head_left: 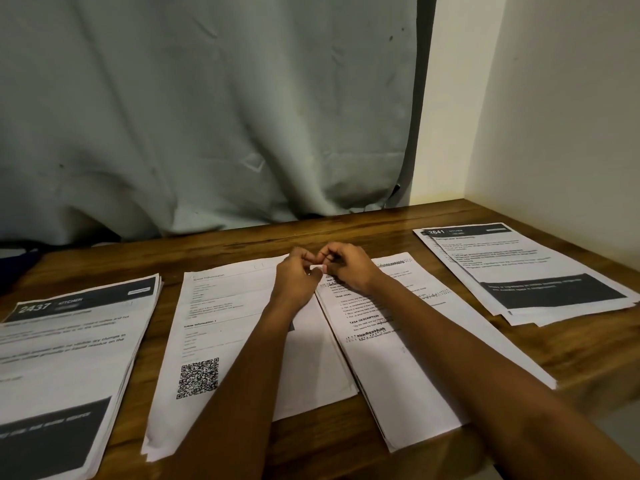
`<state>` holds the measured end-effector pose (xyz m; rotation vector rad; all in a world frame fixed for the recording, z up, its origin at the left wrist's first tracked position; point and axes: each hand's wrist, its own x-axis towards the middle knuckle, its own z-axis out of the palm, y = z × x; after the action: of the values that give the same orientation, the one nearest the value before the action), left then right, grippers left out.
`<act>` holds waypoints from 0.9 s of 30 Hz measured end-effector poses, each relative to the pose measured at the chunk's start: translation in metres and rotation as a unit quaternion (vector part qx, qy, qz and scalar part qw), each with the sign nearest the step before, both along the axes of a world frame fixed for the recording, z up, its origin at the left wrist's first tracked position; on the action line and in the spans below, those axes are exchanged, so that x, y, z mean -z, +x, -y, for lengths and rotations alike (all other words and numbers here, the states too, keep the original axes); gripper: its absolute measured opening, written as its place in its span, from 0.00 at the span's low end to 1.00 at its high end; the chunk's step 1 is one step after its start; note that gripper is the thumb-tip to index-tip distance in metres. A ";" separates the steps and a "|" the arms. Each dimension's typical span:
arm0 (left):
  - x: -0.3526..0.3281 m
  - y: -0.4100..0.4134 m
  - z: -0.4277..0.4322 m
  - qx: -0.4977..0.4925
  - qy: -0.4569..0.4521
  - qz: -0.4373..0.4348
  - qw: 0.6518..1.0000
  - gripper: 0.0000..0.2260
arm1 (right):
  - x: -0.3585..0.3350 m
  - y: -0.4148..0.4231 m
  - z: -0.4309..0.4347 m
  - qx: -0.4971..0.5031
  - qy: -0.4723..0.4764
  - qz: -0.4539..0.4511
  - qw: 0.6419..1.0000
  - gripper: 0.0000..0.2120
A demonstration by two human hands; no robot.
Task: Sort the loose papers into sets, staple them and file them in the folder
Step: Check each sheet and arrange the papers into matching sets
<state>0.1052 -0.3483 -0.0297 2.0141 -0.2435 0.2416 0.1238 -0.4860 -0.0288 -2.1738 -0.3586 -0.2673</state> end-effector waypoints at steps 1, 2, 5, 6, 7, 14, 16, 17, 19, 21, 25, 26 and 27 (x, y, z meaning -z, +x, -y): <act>-0.002 -0.001 0.000 0.001 -0.022 -0.006 1.000 0.16 | -0.003 -0.002 0.000 0.000 0.019 0.002 1.000 0.07; -0.002 0.000 0.001 0.006 -0.042 -0.017 0.999 0.20 | -0.006 -0.004 0.001 -0.001 0.035 0.008 0.999 0.07; -0.003 0.001 0.008 0.019 -0.104 -0.066 0.992 0.22 | -0.020 -0.008 0.006 0.000 0.034 0.039 0.999 0.08; -0.003 0.001 0.011 0.022 -0.127 -0.080 0.988 0.19 | -0.024 -0.008 0.009 -0.002 0.028 0.051 0.998 0.08; -0.003 0.001 0.015 0.023 -0.144 -0.089 0.985 0.16 | -0.030 -0.009 0.011 -0.003 0.024 0.060 0.998 0.08; -0.013 -0.016 0.040 0.006 -0.136 -0.036 0.990 0.11 | -0.052 -0.027 0.018 -0.007 0.022 0.099 0.995 0.05; -0.016 -0.020 0.043 -0.010 -0.127 -0.007 0.992 0.12 | -0.055 -0.033 0.018 -0.004 0.025 0.101 0.995 0.05; -0.018 -0.022 0.044 -0.016 -0.127 0.002 0.992 0.11 | -0.057 -0.036 0.019 0.004 0.022 0.106 0.994 0.05; -0.022 -0.024 0.043 -0.022 -0.149 0.011 0.989 0.09 | -0.061 -0.040 0.028 0.053 -0.011 0.146 0.988 0.10; -0.027 -0.024 0.041 -0.021 -0.191 0.020 0.981 0.08 | -0.067 -0.043 0.044 0.140 -0.045 0.190 0.971 0.20; -0.053 -0.023 0.033 -0.014 -0.241 0.058 0.969 0.04 | -0.085 -0.061 0.093 0.278 -0.006 0.165 0.946 0.32; -0.062 -0.022 0.032 -0.009 -0.252 0.062 0.966 0.03 | -0.089 -0.068 0.103 0.273 0.040 0.130 0.952 0.32; -0.071 -0.023 0.031 -0.004 -0.260 0.064 0.963 0.03 | -0.092 -0.076 0.110 0.257 0.089 0.087 0.958 0.32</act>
<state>0.0823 -0.3793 0.0415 1.4795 -0.2263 0.3982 0.0476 -0.5965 0.0633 -2.0365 0.1420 -0.7554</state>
